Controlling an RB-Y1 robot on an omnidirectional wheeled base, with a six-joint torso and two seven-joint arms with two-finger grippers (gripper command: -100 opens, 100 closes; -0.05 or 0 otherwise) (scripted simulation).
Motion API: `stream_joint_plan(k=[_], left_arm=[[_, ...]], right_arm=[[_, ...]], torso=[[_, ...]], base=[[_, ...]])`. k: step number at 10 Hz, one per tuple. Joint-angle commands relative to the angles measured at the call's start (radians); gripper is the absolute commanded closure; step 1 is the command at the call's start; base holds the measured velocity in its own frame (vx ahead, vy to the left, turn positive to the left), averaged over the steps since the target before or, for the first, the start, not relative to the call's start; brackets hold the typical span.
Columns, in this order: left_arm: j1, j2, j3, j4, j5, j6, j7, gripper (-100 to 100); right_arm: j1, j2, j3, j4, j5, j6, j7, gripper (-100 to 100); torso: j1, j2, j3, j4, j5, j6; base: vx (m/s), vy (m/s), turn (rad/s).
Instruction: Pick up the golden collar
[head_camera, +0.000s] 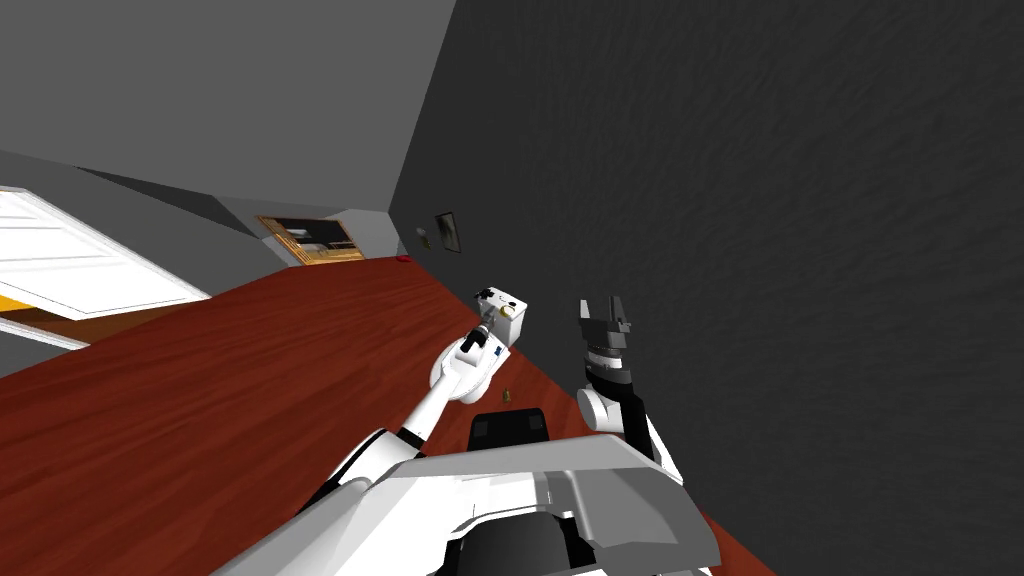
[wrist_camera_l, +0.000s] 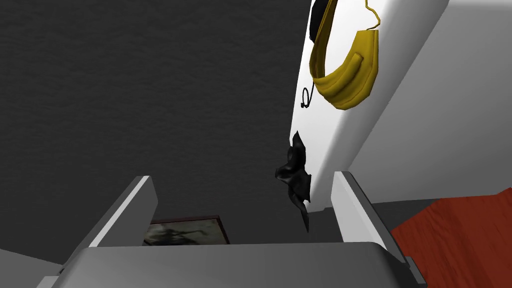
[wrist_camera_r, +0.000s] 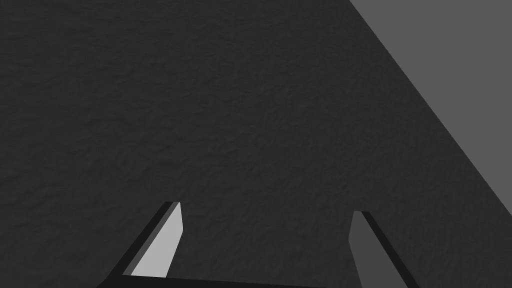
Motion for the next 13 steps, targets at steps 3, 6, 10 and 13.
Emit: stream_joint_plan(k=[3, 6, 10, 13], left_arm=[[-0.049, -0.004, 0.001, 0.088, 0.000, 0.015, -0.006, -100], [-0.128, -0.009, 0.006, 0.185, 0.000, 0.038, -0.016, -100], [-0.202, -0.013, 0.013, 0.310, -0.001, 0.057, -0.026, -100], [-0.236, -0.014, 0.017, 0.391, -0.001, 0.065, -0.031, -100]], right_arm=[[0.000, 0.000, 0.000, 0.000, 0.000, 0.000, 0.000, 0], [0.000, 0.000, 0.000, 0.000, 0.000, 0.000, 0.000, 0], [0.000, 0.000, 0.000, 0.000, 0.000, 0.000, 0.000, 0], [0.000, 0.000, 0.000, 0.000, 0.000, 0.000, 0.000, 0]], torso=[[0.001, -0.001, -0.001, 0.000, 0.000, 0.000], [-0.001, 0.000, 0.000, 0.000, 0.000, 0.000], [0.000, -0.001, -0.001, 0.000, 0.000, 0.000], [-0.001, -0.001, -0.001, 0.000, 0.000, 0.000]], base=[[0.008, 0.062, -0.100], [-0.003, 0.056, -0.193], [0.005, 0.070, -0.163], [0.003, 0.058, -0.149]])
